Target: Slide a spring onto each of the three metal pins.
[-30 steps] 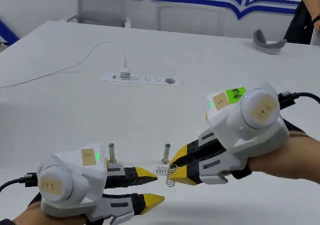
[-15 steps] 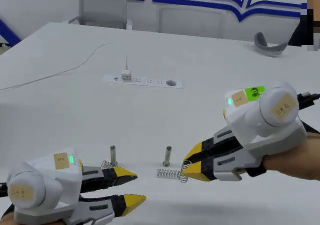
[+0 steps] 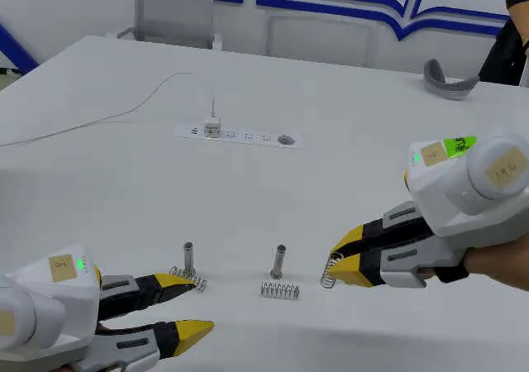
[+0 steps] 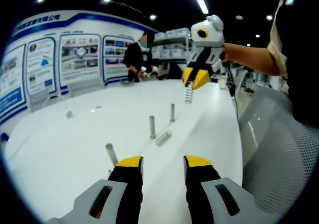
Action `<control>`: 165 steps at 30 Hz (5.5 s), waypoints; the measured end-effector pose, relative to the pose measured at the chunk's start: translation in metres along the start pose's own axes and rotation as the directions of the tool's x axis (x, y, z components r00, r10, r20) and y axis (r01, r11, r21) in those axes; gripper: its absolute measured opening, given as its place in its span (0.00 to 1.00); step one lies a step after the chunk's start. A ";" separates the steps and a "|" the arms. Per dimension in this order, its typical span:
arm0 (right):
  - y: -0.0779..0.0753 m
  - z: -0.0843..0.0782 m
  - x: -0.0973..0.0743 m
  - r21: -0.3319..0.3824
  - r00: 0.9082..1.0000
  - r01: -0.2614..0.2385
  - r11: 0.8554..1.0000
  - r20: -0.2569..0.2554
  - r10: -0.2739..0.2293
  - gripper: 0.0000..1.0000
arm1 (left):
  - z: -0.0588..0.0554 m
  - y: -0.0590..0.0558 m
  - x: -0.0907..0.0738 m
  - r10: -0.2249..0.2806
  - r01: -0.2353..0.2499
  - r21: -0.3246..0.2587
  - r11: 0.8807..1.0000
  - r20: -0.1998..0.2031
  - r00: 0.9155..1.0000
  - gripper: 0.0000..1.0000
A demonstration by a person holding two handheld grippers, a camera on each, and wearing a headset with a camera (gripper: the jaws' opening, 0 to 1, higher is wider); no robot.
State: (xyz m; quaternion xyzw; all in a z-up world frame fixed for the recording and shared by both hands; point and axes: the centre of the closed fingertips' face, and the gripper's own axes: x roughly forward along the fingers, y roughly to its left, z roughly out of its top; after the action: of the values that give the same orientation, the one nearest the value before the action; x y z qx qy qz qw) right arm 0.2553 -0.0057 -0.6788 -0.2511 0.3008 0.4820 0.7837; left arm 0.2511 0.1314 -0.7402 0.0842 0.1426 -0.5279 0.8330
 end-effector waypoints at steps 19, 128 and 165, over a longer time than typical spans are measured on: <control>-0.059 -0.028 -0.025 0.121 0.991 0.134 0.984 -0.021 -0.132 0.12 | -0.009 0.017 -0.015 0.063 -0.063 -0.018 0.998 -0.019 0.998 0.39; -0.072 -0.098 0.044 0.273 0.986 0.162 0.948 -0.072 -0.148 0.15 | -0.014 0.020 -0.012 0.059 -0.060 -0.030 0.998 -0.044 0.997 0.39; -0.019 -0.074 0.065 0.203 0.998 0.062 0.977 -0.041 -0.055 0.15 | -0.009 0.017 -0.009 0.048 -0.049 -0.015 0.999 -0.035 0.998 0.39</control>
State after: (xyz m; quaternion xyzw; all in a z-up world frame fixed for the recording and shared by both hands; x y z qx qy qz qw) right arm 0.2785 -0.0245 -0.7743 -0.1864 0.3549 0.4206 0.8138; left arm 0.2612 0.1489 -0.7458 0.0904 0.1591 -0.5049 0.8436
